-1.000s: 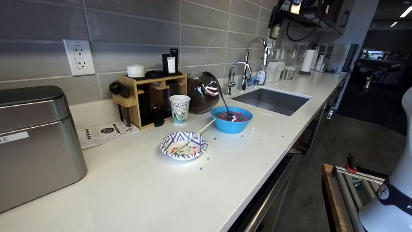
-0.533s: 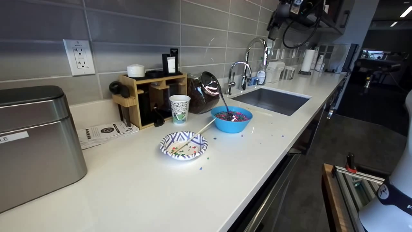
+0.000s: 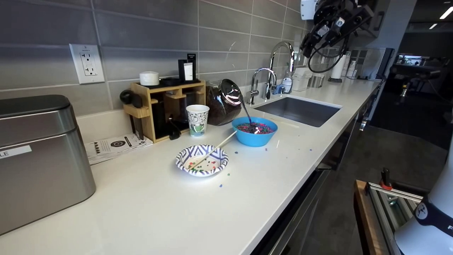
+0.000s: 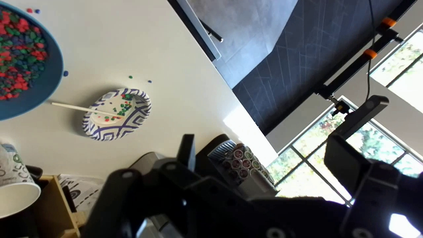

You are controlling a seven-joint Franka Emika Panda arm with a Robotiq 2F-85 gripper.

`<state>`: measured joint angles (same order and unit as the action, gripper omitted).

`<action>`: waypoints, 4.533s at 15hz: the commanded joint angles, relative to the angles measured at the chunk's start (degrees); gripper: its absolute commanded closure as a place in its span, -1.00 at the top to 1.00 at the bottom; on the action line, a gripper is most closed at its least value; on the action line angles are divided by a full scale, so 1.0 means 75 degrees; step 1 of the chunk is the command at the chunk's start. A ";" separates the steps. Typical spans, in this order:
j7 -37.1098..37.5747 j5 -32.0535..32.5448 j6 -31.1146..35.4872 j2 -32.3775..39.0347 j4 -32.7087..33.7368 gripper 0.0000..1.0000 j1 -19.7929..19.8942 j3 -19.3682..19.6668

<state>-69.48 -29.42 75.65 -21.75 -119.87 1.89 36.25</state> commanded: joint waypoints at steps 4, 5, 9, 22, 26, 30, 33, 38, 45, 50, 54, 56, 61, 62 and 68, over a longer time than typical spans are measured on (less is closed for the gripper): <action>-0.2279 -0.1923 -0.0147 0.2027 0.1007 1.00 0.0616 0.0174; -0.1819 -0.1426 -0.0094 0.1360 0.0477 1.00 0.0945 -0.0161; -0.2177 -0.1854 -0.0072 0.1988 0.0887 1.00 0.1032 -0.0292; -0.5951 -0.3671 0.0351 0.3943 0.1468 1.00 0.2366 -0.1274; -0.5993 -0.4498 0.0965 0.4696 0.1846 1.00 0.2560 -0.1702; -0.5969 -0.4878 0.1544 0.5406 0.2202 1.00 0.2668 -0.2059; -0.5938 -0.5060 0.1885 0.5849 0.2441 1.00 0.2775 -0.2234; -0.5795 -0.5064 0.2116 0.6263 0.2649 1.00 0.2926 -0.2394; -0.5361 -0.4943 0.2238 0.6226 0.2416 1.00 0.2954 -0.2395; -0.5041 -0.4919 0.2235 0.6058 0.2262 1.00 0.2934 -0.2385; -0.5093 -0.4932 0.2076 0.6163 0.2428 1.00 0.3014 -0.2415; -0.5061 -0.4933 0.2075 0.6145 0.2415 1.00 0.3012 -0.2413; -0.5082 -0.4665 0.1944 0.5803 0.2051 1.00 0.3003 -0.2349; -0.5099 -0.4585 0.1939 0.5737 0.1945 1.00 0.3006 -0.2331; -0.5451 -0.4427 0.1682 0.5435 0.1525 1.00 0.3101 -0.2336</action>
<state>-108.45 -63.28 89.35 21.42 -105.54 24.27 19.24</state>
